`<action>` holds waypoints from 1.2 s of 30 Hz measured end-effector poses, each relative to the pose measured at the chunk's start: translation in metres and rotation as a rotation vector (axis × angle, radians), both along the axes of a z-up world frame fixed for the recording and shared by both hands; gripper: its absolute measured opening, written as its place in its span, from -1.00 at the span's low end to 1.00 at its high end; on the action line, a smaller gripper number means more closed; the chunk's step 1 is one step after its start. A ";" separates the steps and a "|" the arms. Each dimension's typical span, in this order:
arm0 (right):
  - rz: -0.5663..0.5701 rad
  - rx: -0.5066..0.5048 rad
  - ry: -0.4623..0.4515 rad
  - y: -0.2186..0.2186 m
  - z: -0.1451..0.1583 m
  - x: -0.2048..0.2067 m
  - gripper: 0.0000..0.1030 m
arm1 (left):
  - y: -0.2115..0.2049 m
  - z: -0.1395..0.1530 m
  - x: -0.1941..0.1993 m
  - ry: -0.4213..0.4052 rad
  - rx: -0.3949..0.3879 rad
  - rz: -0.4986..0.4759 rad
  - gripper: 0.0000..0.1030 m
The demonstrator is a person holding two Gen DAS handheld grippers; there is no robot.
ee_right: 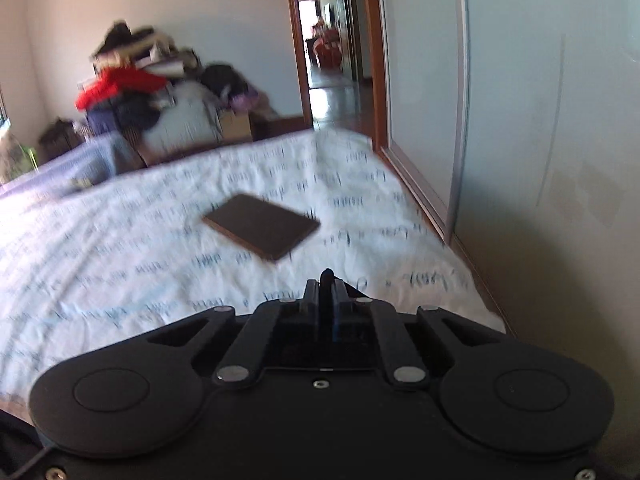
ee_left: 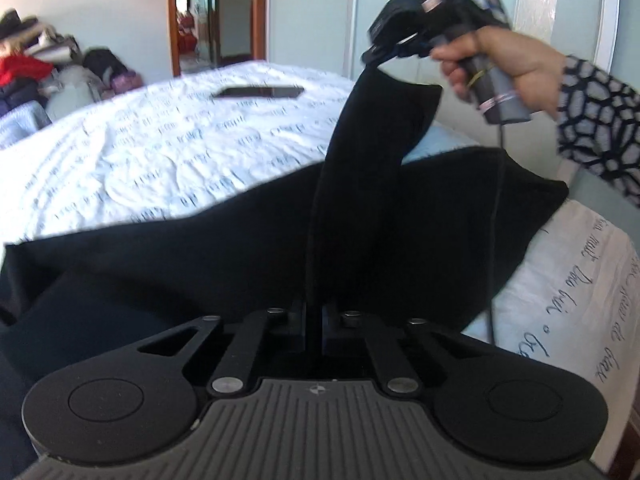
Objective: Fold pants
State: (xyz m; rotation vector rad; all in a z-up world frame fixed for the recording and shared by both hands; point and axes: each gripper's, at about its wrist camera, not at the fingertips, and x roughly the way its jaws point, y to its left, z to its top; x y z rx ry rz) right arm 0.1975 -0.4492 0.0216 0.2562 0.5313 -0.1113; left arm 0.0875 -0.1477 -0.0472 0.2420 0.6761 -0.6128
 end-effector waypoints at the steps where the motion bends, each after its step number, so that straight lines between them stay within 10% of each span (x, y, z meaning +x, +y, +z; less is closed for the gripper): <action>1: 0.005 0.048 -0.053 -0.007 0.012 -0.009 -0.88 | 0.000 0.003 -0.002 -0.026 0.003 0.014 -0.89; 6: 0.038 0.324 -0.357 -0.058 0.042 -0.090 -0.88 | 0.009 0.028 -0.019 -0.122 -0.039 0.005 -0.94; 13: -0.215 0.416 0.015 -0.112 -0.055 -0.189 -0.88 | -0.002 0.002 -0.039 -0.023 0.054 -0.124 -0.94; 17: -0.276 0.547 -0.002 -0.125 -0.087 -0.228 -0.88 | -0.006 -0.003 -0.039 -0.015 0.068 -0.129 -0.94; 33: -0.345 0.315 0.003 -0.102 -0.080 -0.285 -0.89 | -0.006 -0.008 -0.045 -0.035 0.109 -0.178 -0.89; 36: -0.353 0.274 0.030 -0.098 -0.081 -0.284 -0.89 | -0.004 -0.009 -0.043 -0.019 0.101 -0.172 -0.59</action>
